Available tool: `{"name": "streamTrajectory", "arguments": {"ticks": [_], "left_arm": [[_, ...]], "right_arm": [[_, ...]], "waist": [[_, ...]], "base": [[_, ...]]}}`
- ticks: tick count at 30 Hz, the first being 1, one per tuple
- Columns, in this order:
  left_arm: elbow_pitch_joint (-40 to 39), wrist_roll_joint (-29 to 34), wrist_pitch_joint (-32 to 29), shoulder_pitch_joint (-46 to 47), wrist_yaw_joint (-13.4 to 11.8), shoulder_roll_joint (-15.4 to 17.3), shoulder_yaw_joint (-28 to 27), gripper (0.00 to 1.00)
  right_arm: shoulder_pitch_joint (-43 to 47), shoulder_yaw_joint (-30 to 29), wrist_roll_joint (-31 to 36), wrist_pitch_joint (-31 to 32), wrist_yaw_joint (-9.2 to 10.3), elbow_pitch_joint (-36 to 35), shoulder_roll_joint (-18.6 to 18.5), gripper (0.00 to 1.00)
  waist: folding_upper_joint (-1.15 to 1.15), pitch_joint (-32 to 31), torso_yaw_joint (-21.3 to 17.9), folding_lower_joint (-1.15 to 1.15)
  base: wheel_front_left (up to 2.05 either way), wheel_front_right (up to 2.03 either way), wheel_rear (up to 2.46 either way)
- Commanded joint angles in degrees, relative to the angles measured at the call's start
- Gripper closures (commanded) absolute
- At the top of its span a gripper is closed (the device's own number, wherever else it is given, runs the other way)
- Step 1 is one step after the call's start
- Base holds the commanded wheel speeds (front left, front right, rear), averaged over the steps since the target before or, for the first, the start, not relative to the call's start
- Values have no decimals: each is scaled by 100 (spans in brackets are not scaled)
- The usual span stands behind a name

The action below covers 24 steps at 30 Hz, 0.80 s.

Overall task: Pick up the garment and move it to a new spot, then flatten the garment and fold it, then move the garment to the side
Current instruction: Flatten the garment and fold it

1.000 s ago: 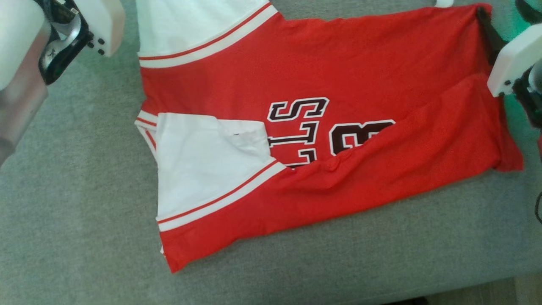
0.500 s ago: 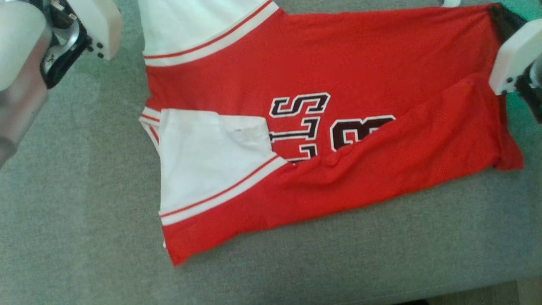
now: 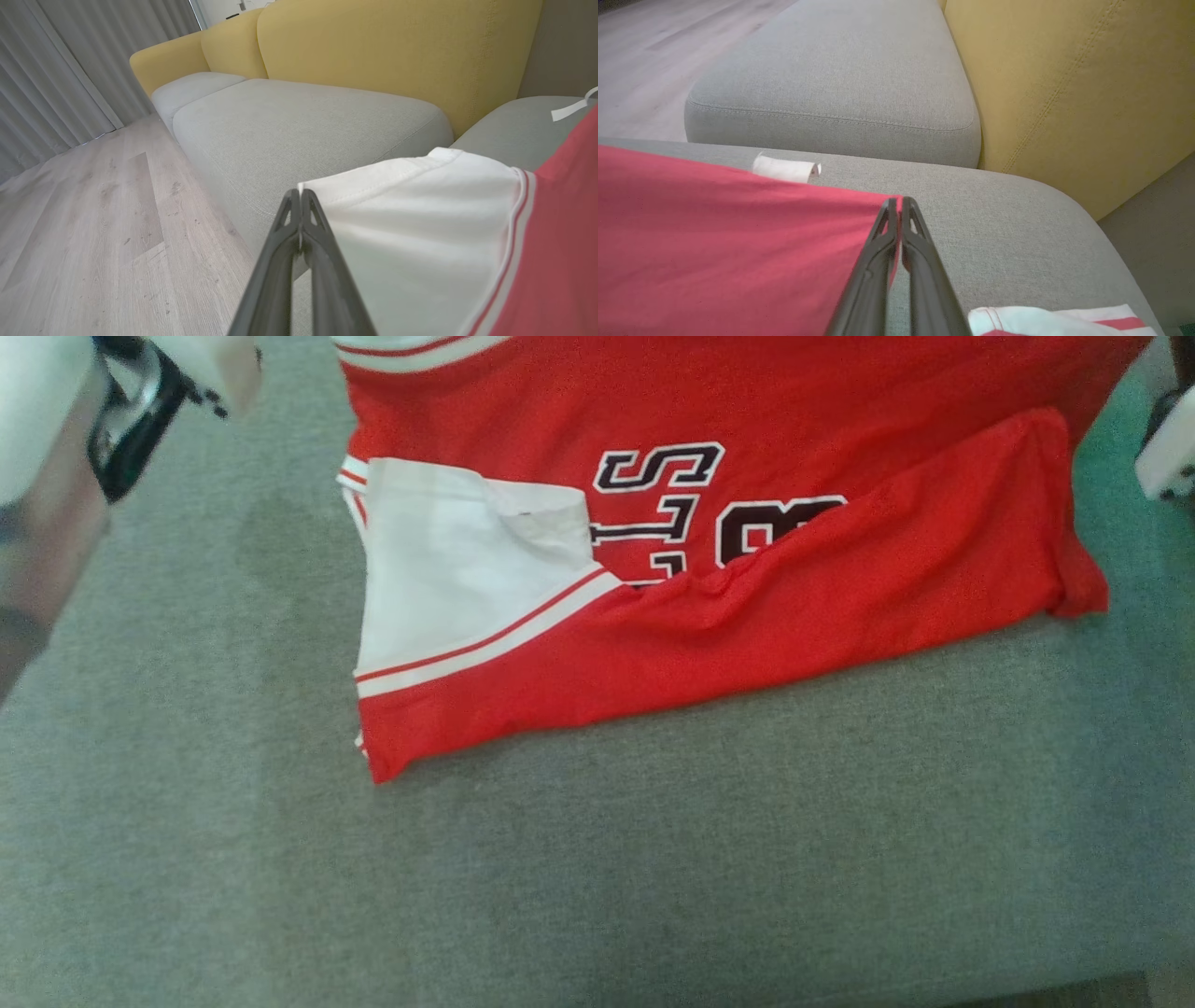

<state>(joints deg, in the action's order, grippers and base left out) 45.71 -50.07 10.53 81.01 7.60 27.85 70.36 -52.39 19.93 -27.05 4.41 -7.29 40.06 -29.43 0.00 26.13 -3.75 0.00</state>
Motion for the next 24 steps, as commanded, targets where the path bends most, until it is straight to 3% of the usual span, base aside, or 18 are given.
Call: {"name": "streamTrajectory", "arguments": {"ticks": [1,10,22,24], "left_arm": [[-79,-56,95,49,-18,193,-183,100],[-756,-144,366,-822,-126,429,-153,100],[-2431,-385,425,-2597,-918,1058,-81,100],[-2657,-421,429,-2832,-1058,1119,-72,100]], "right_arm": [[252,-50,-100,-95,-20,-183,-176,100],[1196,-361,-347,-376,-20,-437,-415,100],[2417,-889,-53,-533,-20,-1039,-242,100],[2567,-971,19,-504,-20,-1121,-151,73]], "waist": [[0,-124,97,0],[0,-495,391,0],[0,-687,501,0],[0,-673,485,0]], "base": [[0,0,0],[0,0,0],[0,0,0],[0,0,0]]}}
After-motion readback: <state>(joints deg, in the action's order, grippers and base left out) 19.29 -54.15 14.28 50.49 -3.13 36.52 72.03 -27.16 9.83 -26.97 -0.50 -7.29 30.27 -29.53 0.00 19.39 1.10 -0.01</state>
